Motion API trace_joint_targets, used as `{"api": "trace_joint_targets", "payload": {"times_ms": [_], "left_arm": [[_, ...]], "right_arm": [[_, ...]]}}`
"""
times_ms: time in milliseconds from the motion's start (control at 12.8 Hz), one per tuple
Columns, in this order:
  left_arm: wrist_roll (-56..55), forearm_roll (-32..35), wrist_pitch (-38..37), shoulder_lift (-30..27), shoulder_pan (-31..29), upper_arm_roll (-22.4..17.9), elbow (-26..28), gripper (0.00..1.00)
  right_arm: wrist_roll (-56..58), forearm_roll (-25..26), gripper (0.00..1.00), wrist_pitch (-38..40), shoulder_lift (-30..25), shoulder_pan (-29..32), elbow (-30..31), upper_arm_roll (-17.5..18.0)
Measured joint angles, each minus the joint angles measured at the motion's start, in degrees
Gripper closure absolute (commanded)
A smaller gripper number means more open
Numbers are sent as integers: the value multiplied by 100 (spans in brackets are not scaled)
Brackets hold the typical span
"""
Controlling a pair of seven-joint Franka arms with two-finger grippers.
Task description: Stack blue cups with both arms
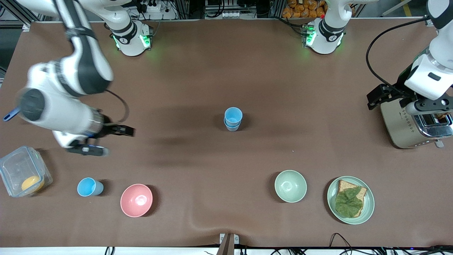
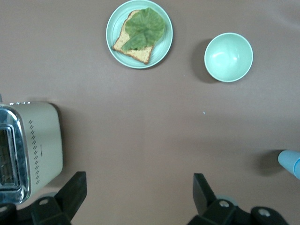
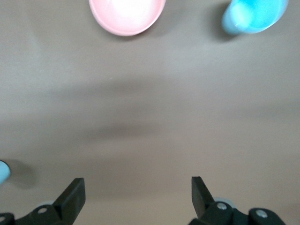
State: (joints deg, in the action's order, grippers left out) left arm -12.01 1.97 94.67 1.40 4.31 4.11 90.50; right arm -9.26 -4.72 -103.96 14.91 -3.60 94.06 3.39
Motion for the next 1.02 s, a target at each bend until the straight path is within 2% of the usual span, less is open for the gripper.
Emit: {"api": "trace_joint_targets", "payload": {"times_ms": [157, 314, 627, 784, 941, 1020], "left_arm": [[0, -9, -124, -117, -5, -27, -2, 0], [0, -128, -228, -181, -11, -48, -5, 0], [0, -212, -570, -200, -9, -50, -154, 0], [0, -212, -835, -221, -9, -52, -370, 0], [0, -220, -993, -230, -8, -52, -462, 0], [0, -220, -1012, -229, -9, -53, -464, 0]], "right_arm": [[840, 6, 0, 255, -447, 738, 39, 145], [1126, 120, 0, 703, -917, 1445, 78, 566], [1065, 290, 0, 1172, -1651, 1608, 208, 675], [935, 291, 0, 1253, -1791, 1547, 264, 483], [772, 291, 0, 1263, -1804, 889, 285, -229], [733, 291, 0, 1265, -1804, 689, 295, -421]]}}
